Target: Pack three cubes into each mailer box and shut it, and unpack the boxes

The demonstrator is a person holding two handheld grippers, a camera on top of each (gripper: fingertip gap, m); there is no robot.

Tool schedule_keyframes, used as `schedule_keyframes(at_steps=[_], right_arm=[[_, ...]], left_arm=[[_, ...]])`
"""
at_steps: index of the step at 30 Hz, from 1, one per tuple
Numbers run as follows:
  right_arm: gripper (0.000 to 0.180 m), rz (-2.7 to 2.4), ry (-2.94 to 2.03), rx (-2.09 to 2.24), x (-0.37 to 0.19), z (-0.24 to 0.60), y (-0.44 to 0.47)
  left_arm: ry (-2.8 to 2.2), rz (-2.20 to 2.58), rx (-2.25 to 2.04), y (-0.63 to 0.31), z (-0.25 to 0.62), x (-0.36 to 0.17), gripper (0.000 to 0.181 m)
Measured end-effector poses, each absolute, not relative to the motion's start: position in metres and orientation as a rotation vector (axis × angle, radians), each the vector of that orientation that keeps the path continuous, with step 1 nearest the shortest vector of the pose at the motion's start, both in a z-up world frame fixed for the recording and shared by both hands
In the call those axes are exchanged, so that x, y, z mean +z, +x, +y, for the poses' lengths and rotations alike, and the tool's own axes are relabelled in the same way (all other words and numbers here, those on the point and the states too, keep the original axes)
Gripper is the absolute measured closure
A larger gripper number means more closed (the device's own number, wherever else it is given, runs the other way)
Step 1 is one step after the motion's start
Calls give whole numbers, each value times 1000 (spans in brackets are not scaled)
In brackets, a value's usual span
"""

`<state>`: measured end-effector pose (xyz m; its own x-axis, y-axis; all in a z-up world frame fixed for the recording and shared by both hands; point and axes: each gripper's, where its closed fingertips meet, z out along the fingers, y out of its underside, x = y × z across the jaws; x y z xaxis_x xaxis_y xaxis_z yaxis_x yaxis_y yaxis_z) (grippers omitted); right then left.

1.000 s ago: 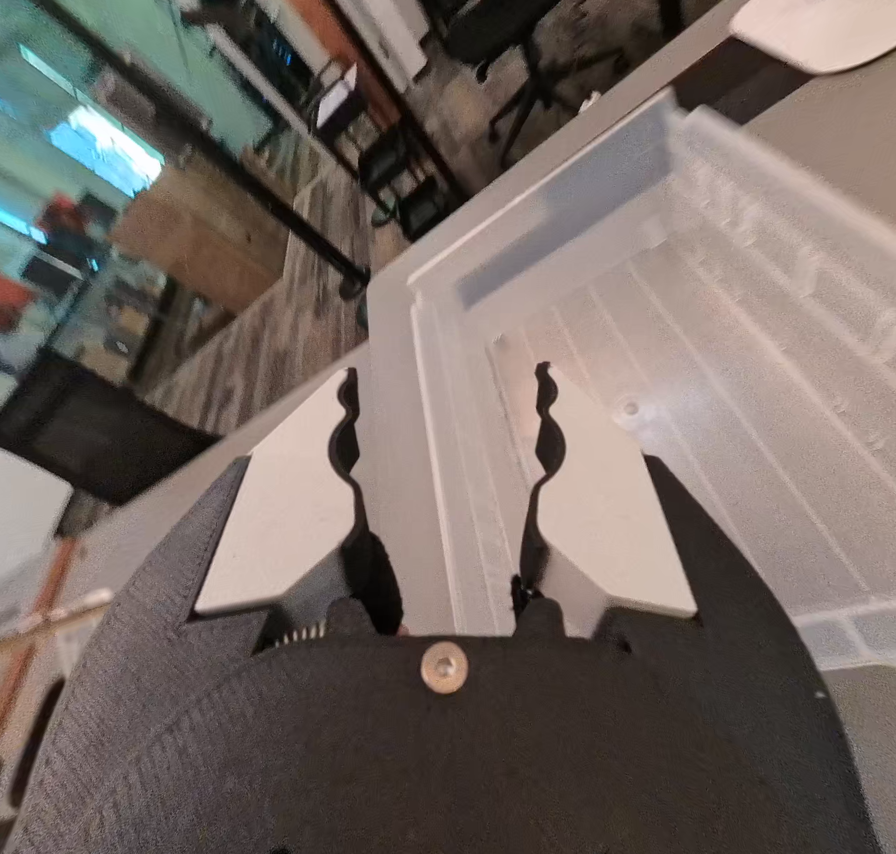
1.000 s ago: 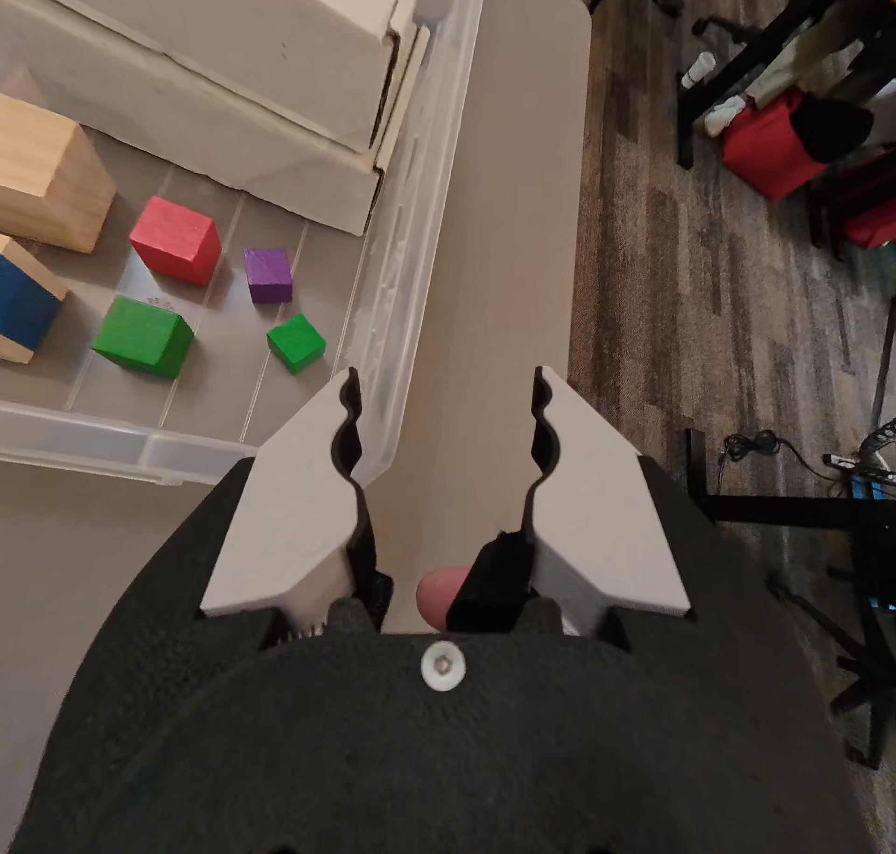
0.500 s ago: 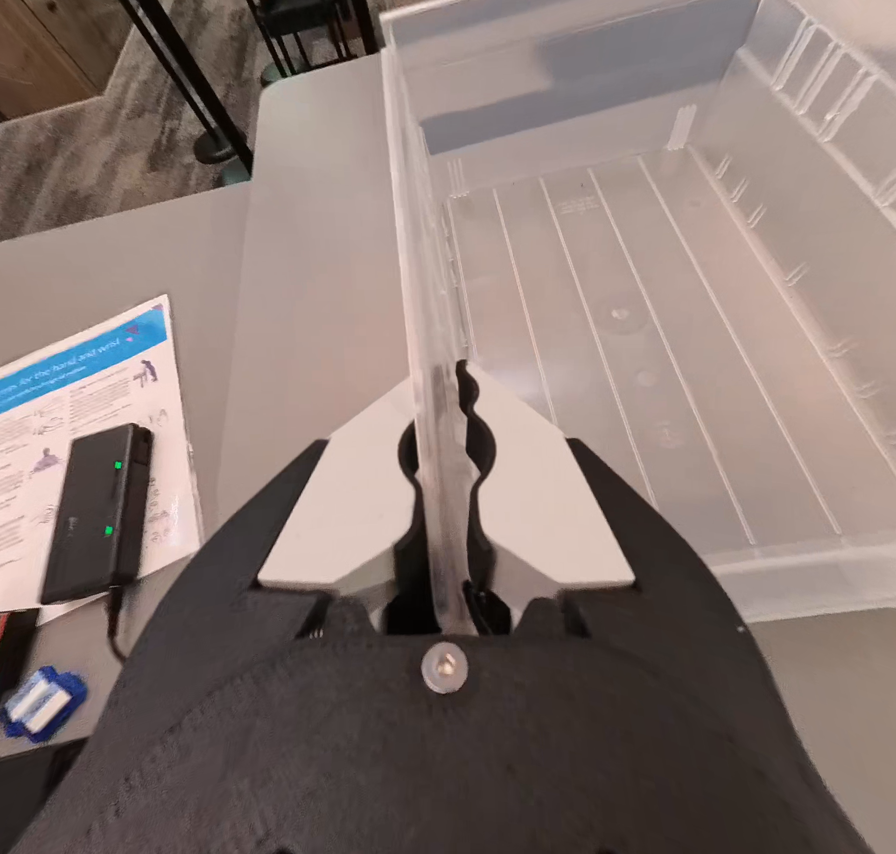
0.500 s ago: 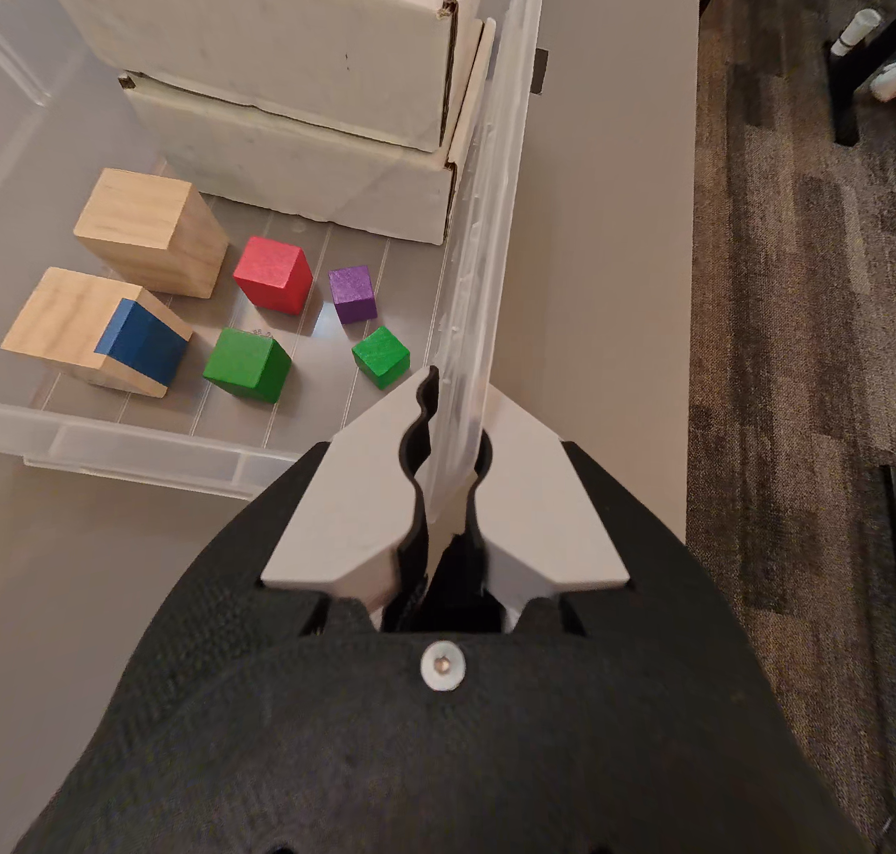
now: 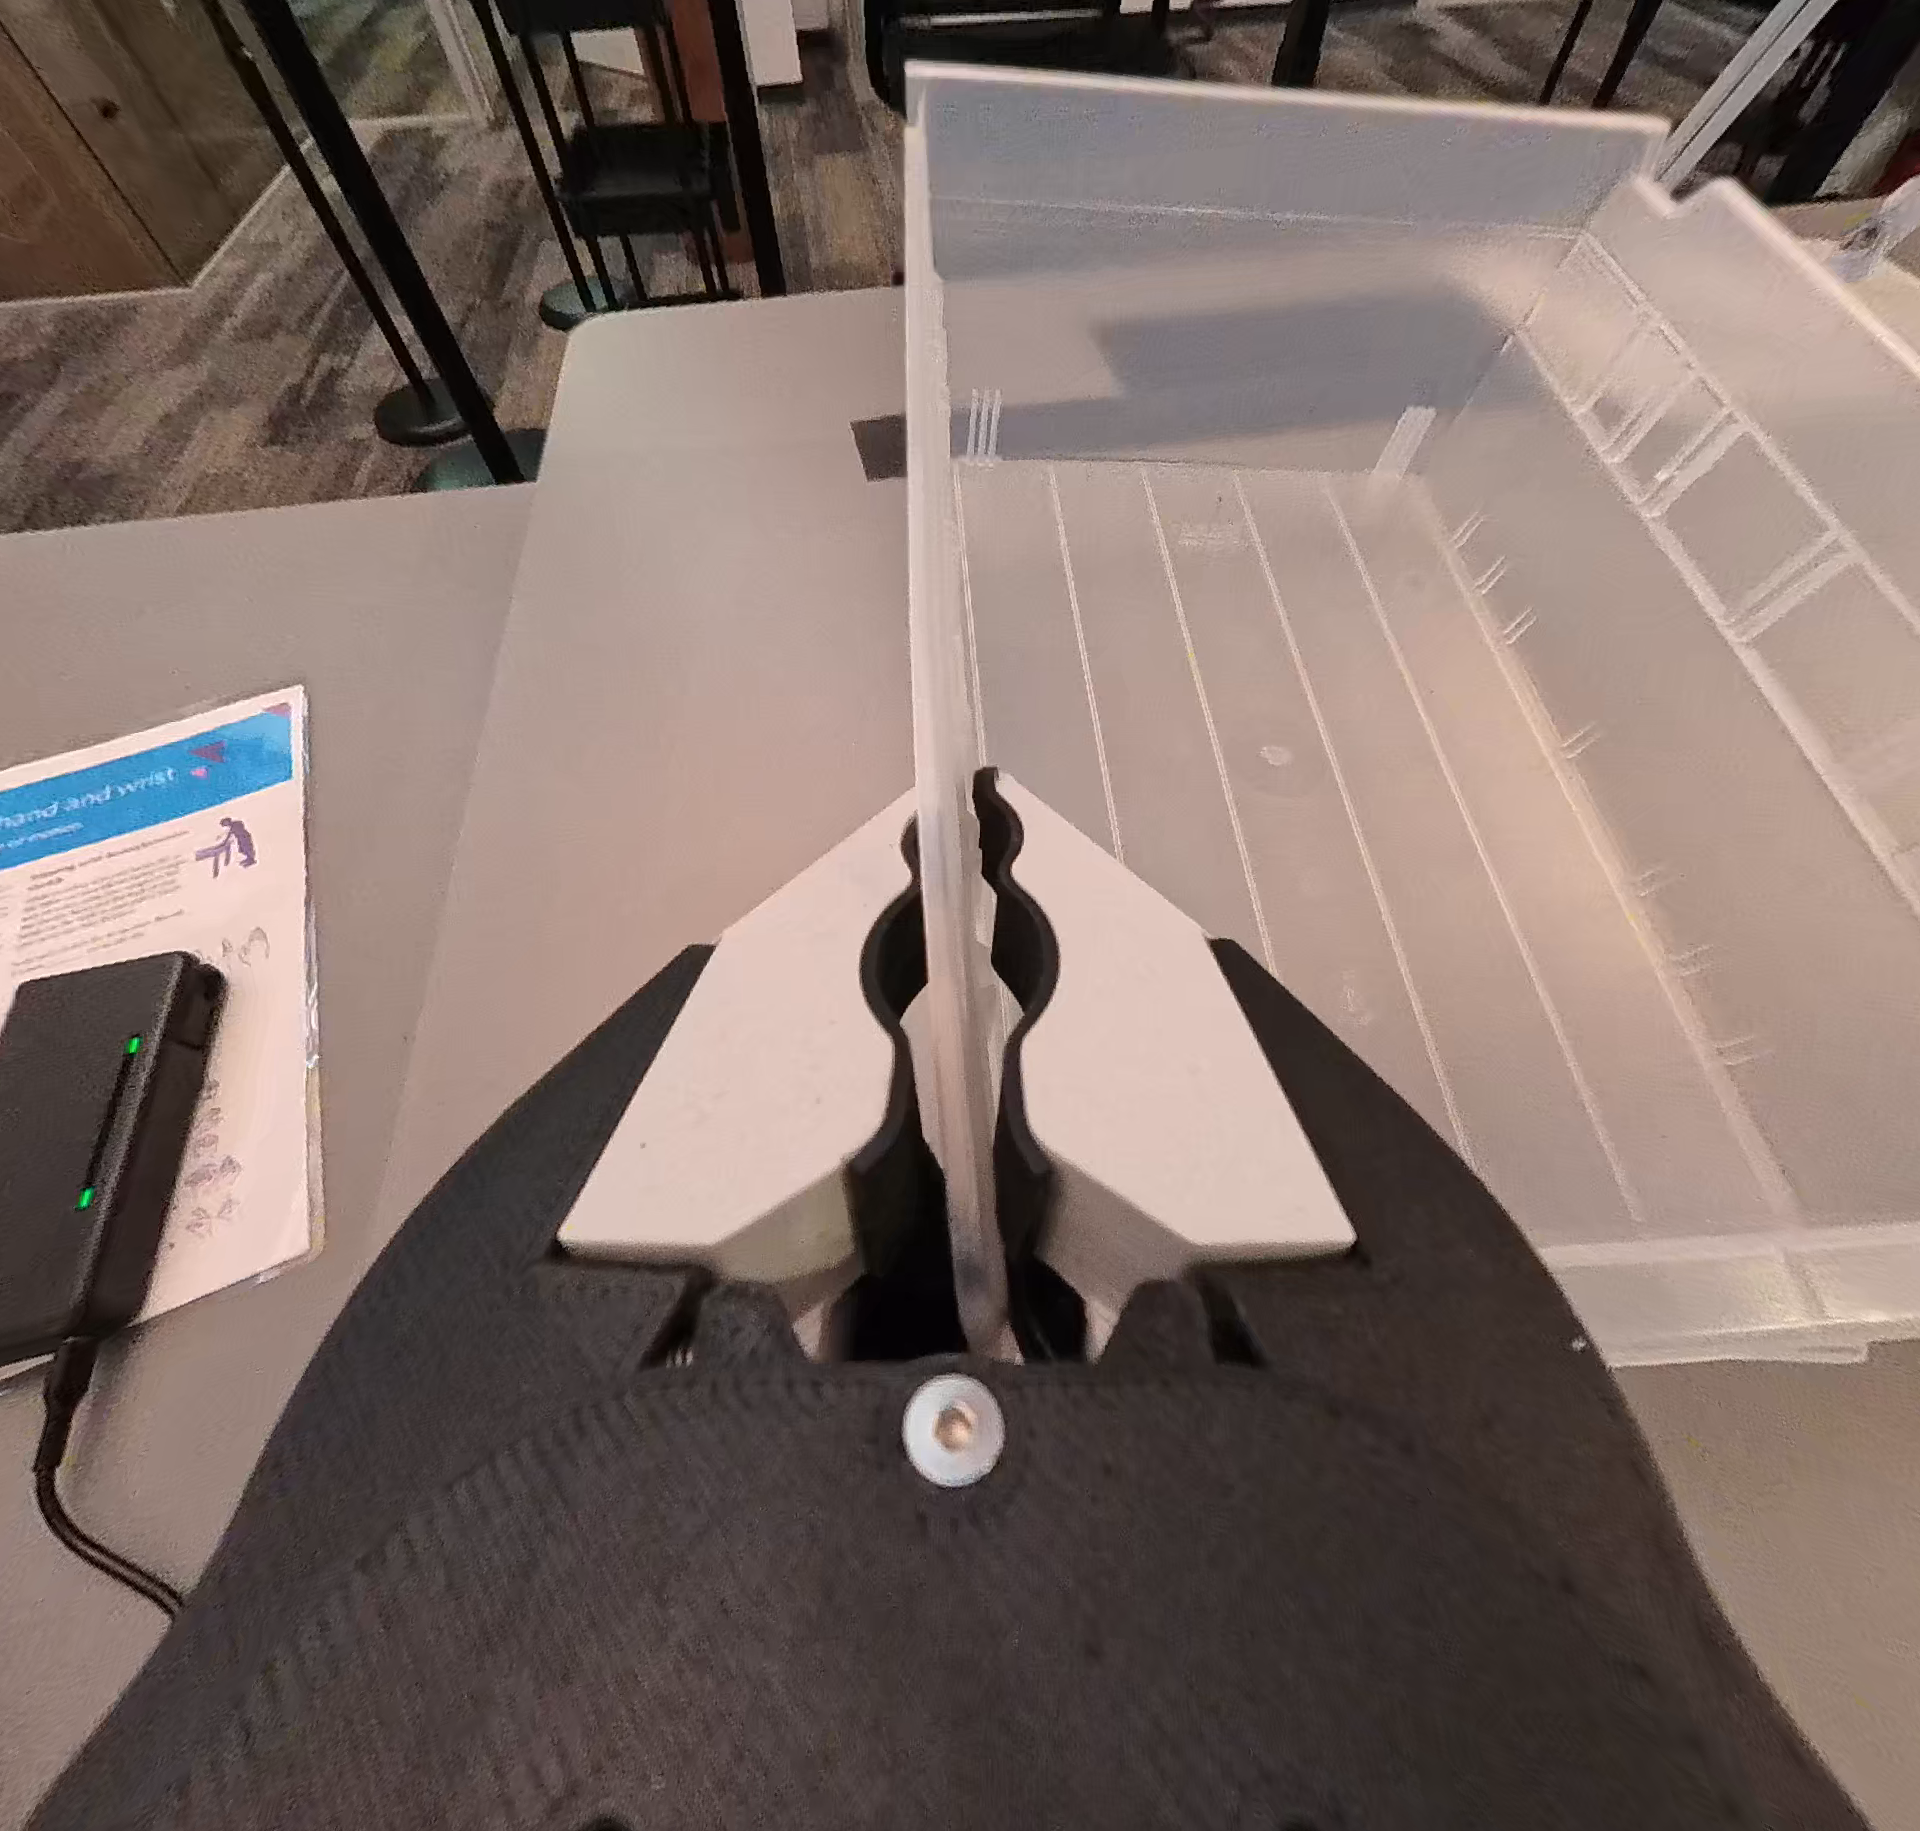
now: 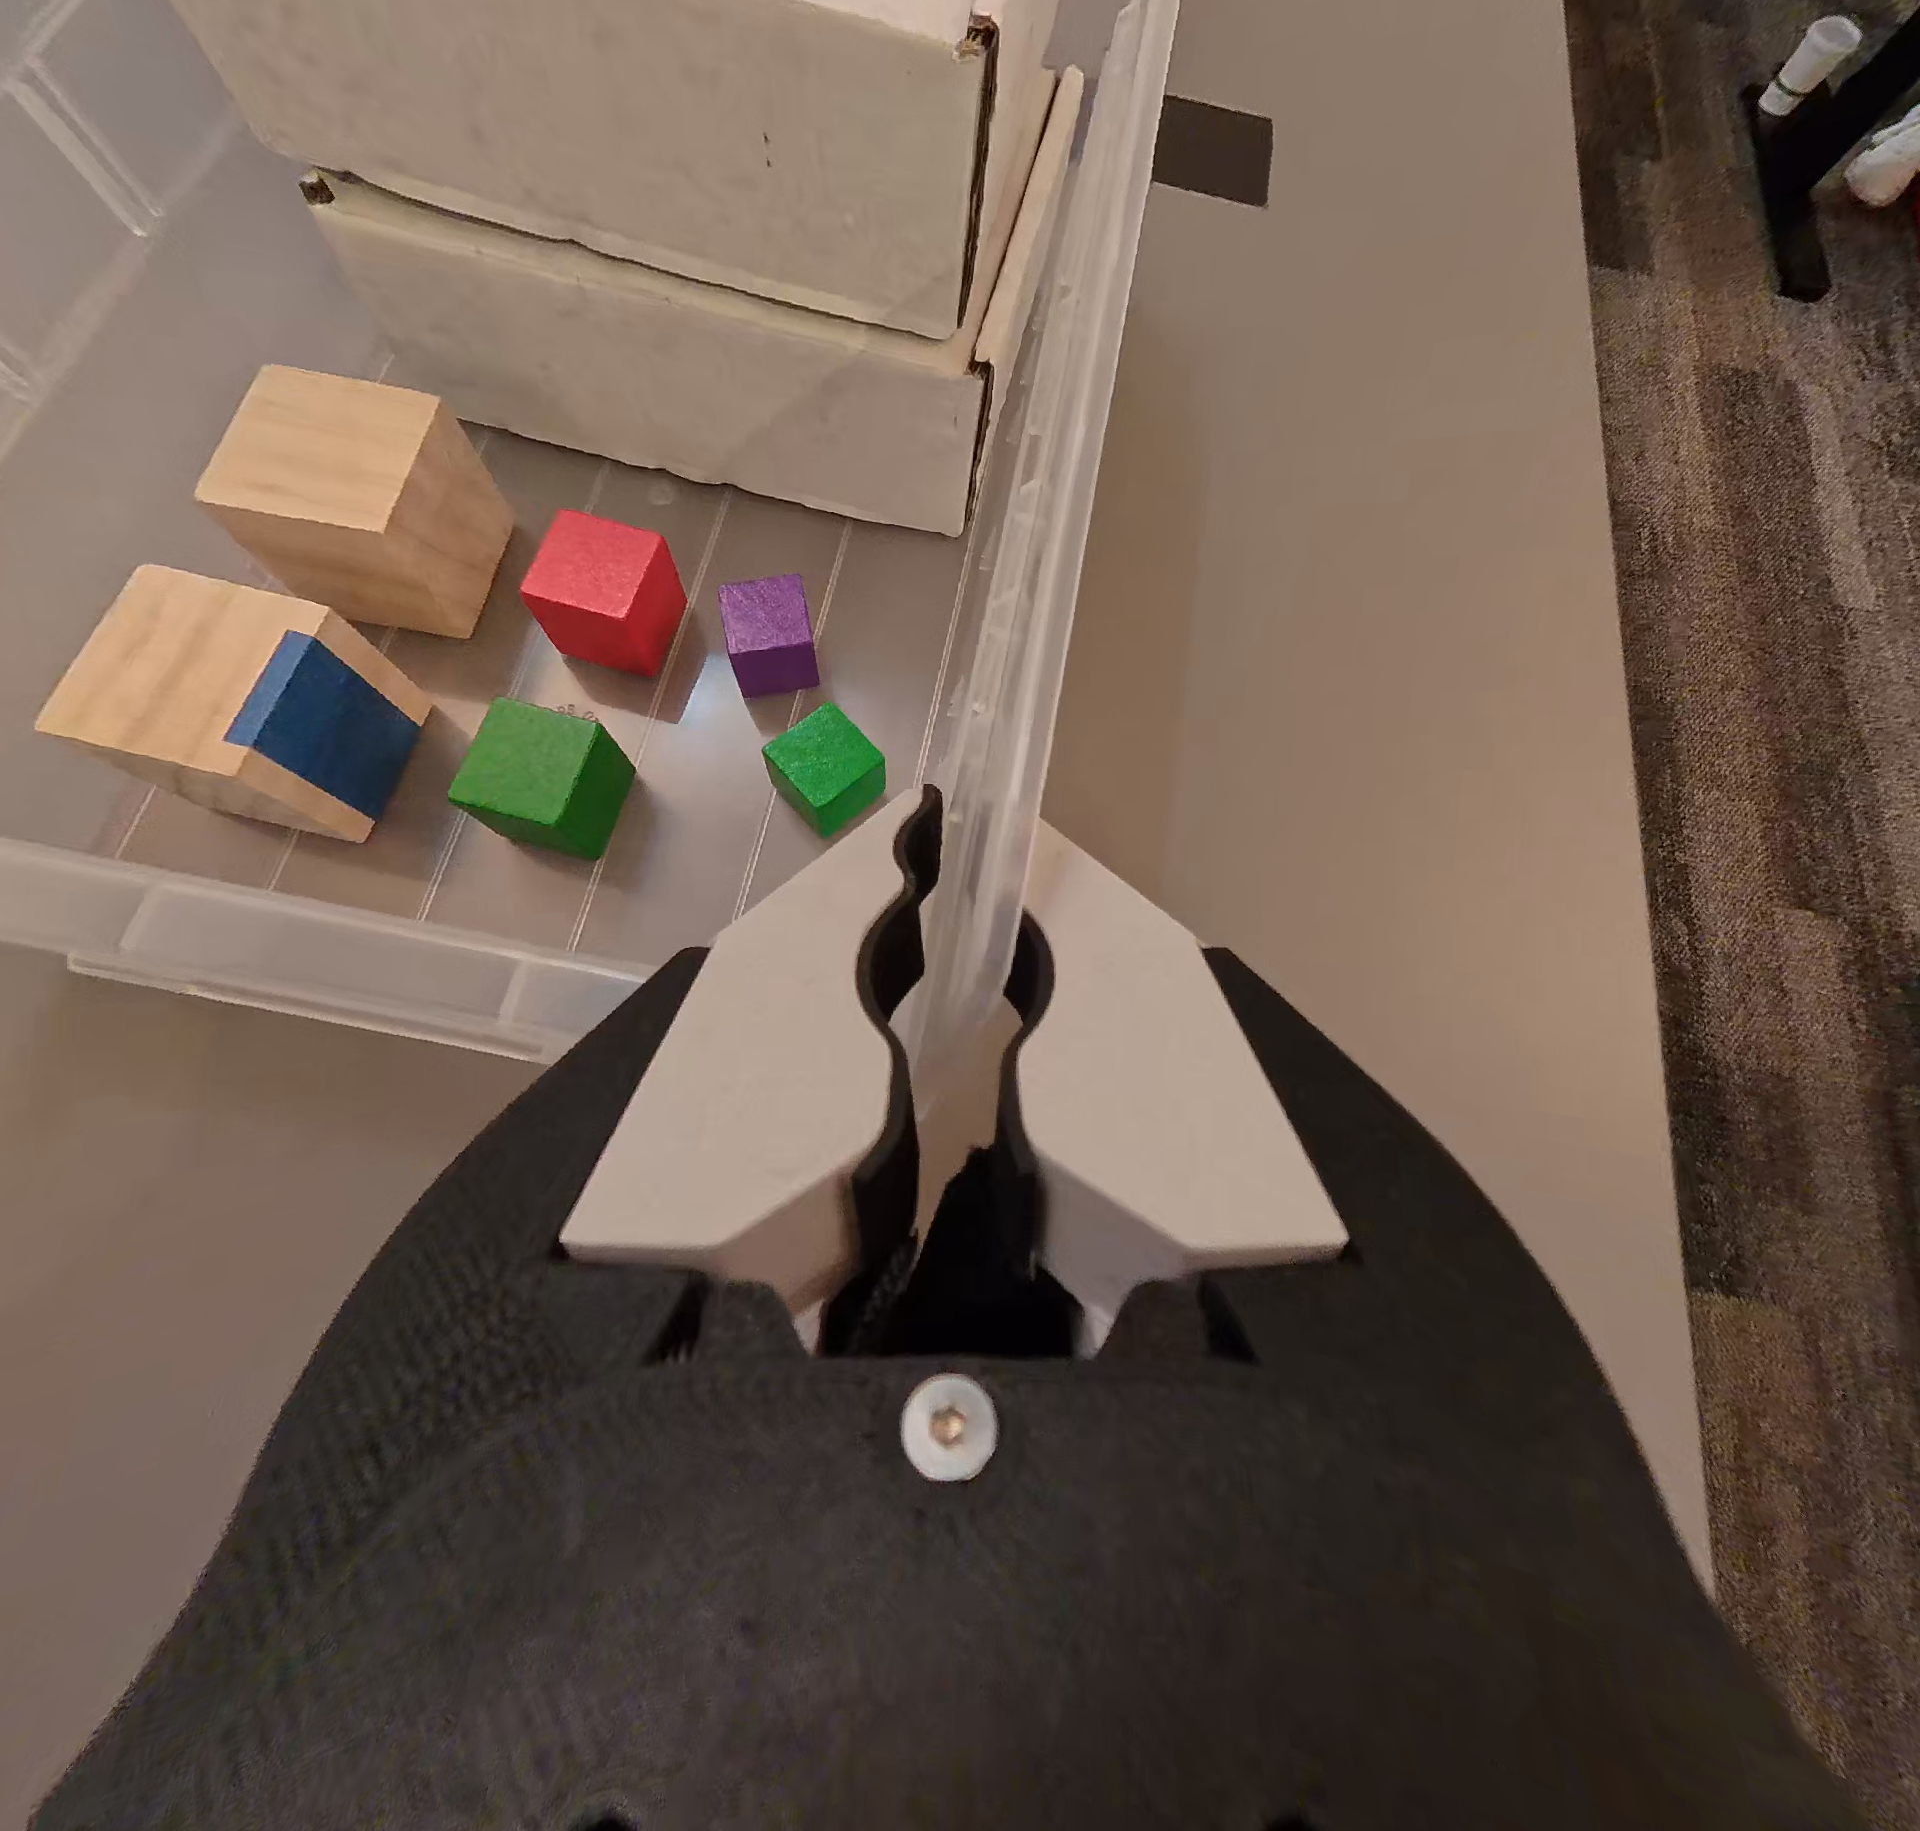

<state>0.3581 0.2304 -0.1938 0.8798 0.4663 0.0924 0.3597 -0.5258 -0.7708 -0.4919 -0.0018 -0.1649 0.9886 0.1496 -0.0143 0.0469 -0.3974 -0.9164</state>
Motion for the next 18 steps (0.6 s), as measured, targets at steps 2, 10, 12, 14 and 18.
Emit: schedule_keyframes(at_steps=[2, 10, 12, 14, 18], right_arm=[[176, -586, -2181, 155, -194, 224, 352], [176, -629, -2177, 195, -194, 193, 301], [176, -621, -2167, 217, -193, 185, 286], [176, -613, -2149, 223, -193, 179, 271], [173, -640, -2127, 263, -193, 162, 238]], left_arm=[[-1951, -147, 102, -492, -3, -160, 178], [-1851, -138, 86, -490, -5, -132, 178], [-1808, -150, 56, -490, -7, -122, 178], [-1781, -155, 39, -490, -10, -112, 178], [-1740, -148, 37, -490, -16, -93, 178]])
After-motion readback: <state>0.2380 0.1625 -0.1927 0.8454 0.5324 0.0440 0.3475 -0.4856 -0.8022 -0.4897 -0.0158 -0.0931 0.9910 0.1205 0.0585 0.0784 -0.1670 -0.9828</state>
